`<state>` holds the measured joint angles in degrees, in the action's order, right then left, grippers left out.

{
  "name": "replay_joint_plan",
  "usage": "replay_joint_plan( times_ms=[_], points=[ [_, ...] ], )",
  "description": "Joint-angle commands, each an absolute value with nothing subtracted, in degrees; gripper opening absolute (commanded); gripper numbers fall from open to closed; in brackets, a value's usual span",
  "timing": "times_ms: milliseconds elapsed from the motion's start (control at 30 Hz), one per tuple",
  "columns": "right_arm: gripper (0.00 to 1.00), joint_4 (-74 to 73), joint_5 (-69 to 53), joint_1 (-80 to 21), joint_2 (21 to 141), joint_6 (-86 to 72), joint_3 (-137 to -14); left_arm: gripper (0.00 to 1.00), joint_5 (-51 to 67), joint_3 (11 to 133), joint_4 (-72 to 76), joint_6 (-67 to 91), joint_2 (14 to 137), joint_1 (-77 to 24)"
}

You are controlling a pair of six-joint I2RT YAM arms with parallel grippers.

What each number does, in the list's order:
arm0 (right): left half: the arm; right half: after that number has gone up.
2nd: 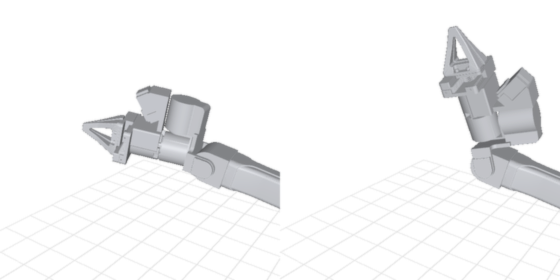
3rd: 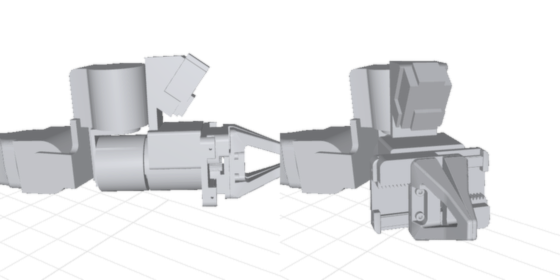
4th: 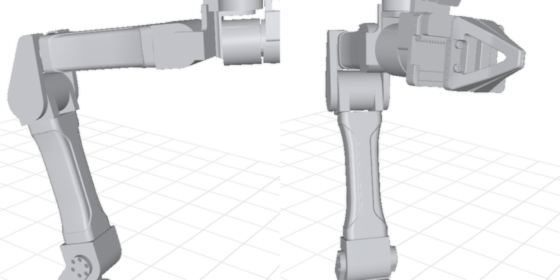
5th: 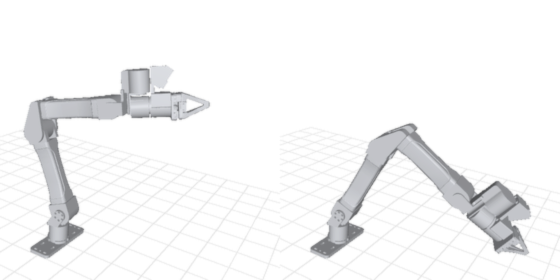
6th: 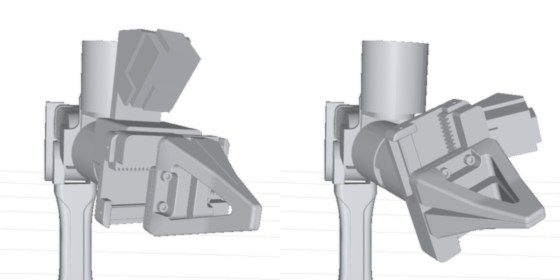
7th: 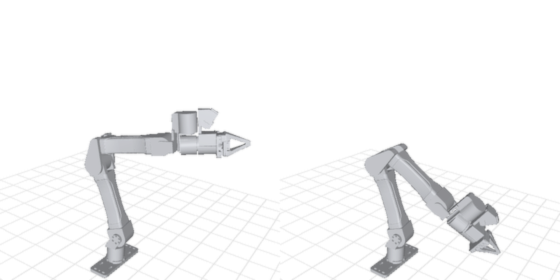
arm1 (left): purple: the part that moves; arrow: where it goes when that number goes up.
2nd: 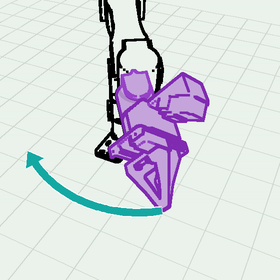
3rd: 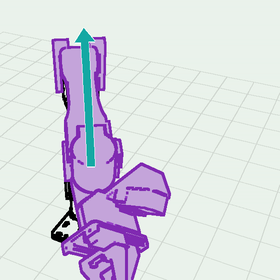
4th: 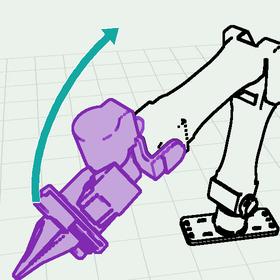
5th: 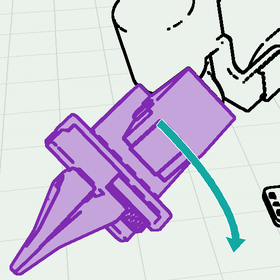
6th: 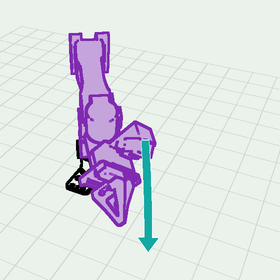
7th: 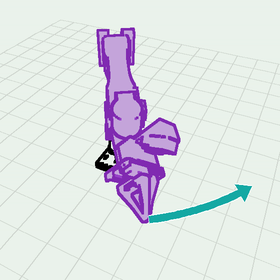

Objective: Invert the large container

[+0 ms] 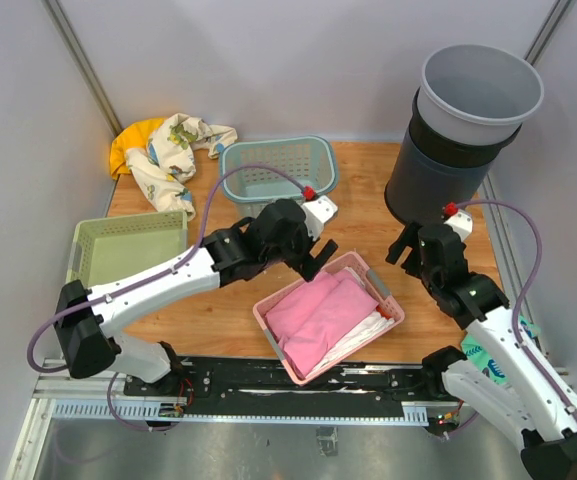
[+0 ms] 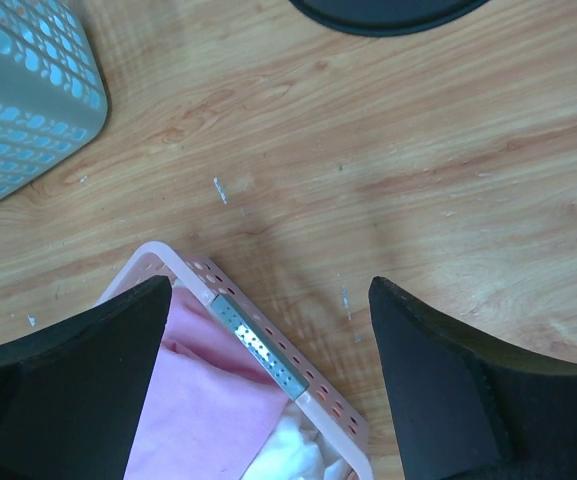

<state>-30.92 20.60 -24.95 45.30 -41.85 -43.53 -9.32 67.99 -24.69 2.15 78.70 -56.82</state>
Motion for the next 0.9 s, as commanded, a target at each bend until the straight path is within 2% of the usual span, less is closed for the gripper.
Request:
replay_joint_plan(
  times_ms=[0, 133, 400, 867],
  points=[
    [0.83, -31.47, 24.77, -24.18, 41.85, -37.78, -42.67, 0.99, -12.27, 75.74, -27.08, -10.55, 81.63, -53.49],
    [0.83, -31.33, 25.14, -24.17, 41.23, -36.37, -42.98, 0.99, -7.20, 85.41, -29.74, -10.51, 87.54, -46.74],
    [0.83, -31.46, 23.47, -24.17, 41.57, -36.19, -43.20, 0.99, -2.52, 96.64, -33.41, -12.42, 99.23, -40.48],
    [0.83, -31.46, 22.40, -24.17, 42.30, -36.40, -42.75, 0.99, -1.21, 94.38, -32.26, -12.10, 102.29, -38.56]
  ],
)
